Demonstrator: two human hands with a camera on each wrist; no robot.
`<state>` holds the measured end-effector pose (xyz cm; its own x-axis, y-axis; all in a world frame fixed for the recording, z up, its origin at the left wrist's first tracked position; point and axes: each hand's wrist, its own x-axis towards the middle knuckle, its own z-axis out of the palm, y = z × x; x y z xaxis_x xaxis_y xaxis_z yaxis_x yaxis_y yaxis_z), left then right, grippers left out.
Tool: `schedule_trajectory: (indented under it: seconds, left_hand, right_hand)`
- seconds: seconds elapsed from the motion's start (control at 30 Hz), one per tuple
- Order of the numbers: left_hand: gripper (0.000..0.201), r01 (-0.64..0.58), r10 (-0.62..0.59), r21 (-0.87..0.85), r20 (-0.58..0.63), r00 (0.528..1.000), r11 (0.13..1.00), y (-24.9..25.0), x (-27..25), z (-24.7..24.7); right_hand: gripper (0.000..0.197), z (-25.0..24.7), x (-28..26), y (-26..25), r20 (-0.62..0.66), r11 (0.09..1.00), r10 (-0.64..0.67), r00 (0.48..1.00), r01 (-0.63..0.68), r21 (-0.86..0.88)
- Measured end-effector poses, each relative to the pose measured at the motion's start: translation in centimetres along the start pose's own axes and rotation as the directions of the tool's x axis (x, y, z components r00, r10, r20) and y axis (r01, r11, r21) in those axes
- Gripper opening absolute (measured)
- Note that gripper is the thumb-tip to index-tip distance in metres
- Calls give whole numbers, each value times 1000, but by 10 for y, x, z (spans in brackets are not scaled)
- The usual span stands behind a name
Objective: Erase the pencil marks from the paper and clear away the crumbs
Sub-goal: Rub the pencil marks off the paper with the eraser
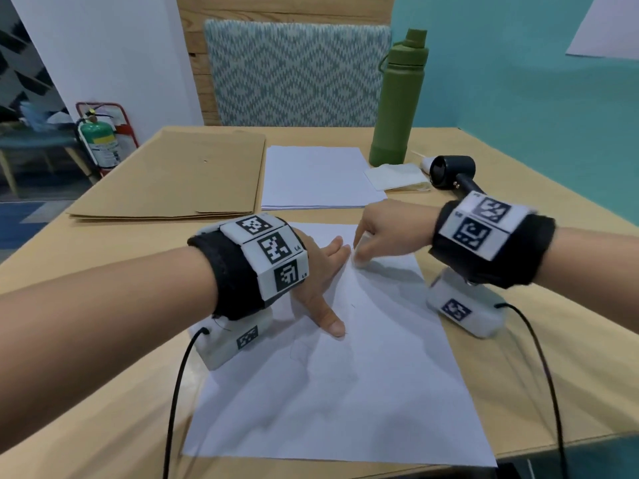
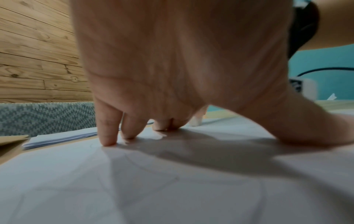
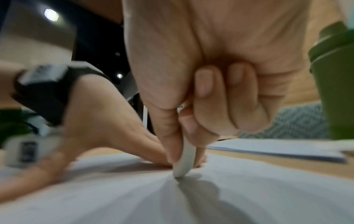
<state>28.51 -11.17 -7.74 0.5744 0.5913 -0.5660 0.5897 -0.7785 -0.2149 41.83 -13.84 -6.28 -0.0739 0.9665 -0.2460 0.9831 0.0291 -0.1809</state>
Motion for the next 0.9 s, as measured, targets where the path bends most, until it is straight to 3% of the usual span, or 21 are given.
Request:
schedule_trajectory:
  seconds: [0.07, 0.13, 0.23, 0.4, 0.57, 0.67, 0.77, 0.83, 0.9]
  left_hand:
    - [124, -6, 6, -1, 3, 1000, 1000, -1, 1, 1]
    - [123, -15, 15, -21, 7, 1000, 1000, -2, 1, 2]
    - [123, -14, 14, -33, 8, 1000, 999, -1, 1, 1]
    - [124, 4, -4, 6, 19, 1000, 1000, -1, 1, 0]
    - [124, 6, -6, 7, 35, 999, 1000, 1, 1, 0]
    - [125, 0, -1, 9, 38, 999, 1000, -1, 1, -1]
    - [124, 4, -5, 11, 36, 999, 1000, -1, 0, -1]
    - [124, 6, -6, 7, 33, 999, 1000, -1, 0, 0]
    - [124, 4, -4, -6, 34, 999, 1000, 1, 0, 0]
  right_hand:
    - [20, 2, -1, -3, -30, 1000, 0, 1000, -1, -11]
    - [35, 8, -8, -8, 32, 999, -39, 999, 39, 0]
    - [34, 8, -15, -11, 100, 999, -40, 994, 38, 20]
    - [16, 2, -7, 2, -41, 999, 30, 999, -31, -25]
    - [30, 5, -26, -4, 166, 998, -64, 984, 66, -8]
    - [15, 0, -15, 1, 93, 999, 0, 996, 5, -45]
    - [24, 3, -10, 0, -5, 997, 16, 1000, -16, -72]
    - [17, 8, -19, -5, 42, 997, -55, 998, 57, -55]
    - [20, 10, -33, -12, 187, 993, -116, 975, 121, -15]
